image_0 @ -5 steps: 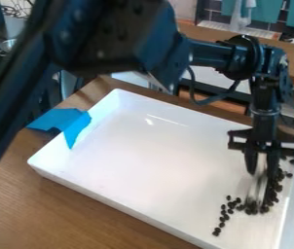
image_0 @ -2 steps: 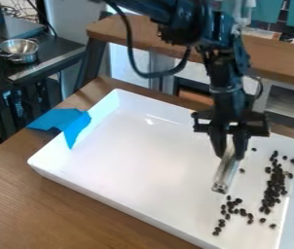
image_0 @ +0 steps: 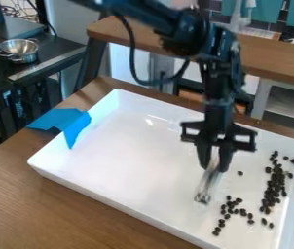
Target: Sweep into pile
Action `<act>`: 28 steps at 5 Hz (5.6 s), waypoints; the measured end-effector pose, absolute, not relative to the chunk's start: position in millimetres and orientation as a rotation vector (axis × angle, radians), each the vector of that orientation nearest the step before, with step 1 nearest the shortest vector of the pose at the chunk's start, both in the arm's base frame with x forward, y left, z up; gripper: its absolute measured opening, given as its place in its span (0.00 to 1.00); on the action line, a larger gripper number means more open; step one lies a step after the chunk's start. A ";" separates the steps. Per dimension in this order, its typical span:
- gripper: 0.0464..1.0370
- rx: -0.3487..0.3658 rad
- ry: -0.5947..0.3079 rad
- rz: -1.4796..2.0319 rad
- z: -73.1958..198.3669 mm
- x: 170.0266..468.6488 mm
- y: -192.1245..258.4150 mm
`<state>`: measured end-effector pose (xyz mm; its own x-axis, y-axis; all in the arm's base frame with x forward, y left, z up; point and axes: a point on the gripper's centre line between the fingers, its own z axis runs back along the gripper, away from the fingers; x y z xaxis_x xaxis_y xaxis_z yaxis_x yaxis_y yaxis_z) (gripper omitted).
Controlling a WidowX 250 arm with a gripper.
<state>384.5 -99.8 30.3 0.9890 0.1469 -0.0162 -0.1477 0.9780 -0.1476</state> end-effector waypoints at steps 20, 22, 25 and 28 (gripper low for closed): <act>0.28 -0.203 0.056 0.205 61.3 376.9 -101.4; 0.28 -0.039 0.112 0.059 37.6 363.7 -110.2; 0.28 0.019 0.114 -0.001 19.0 352.0 -107.3; 0.28 0.011 0.110 0.001 15.9 346.0 -123.9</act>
<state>346.0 -123.9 15.9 0.9940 0.0012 -0.1093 0.0001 0.9999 0.0113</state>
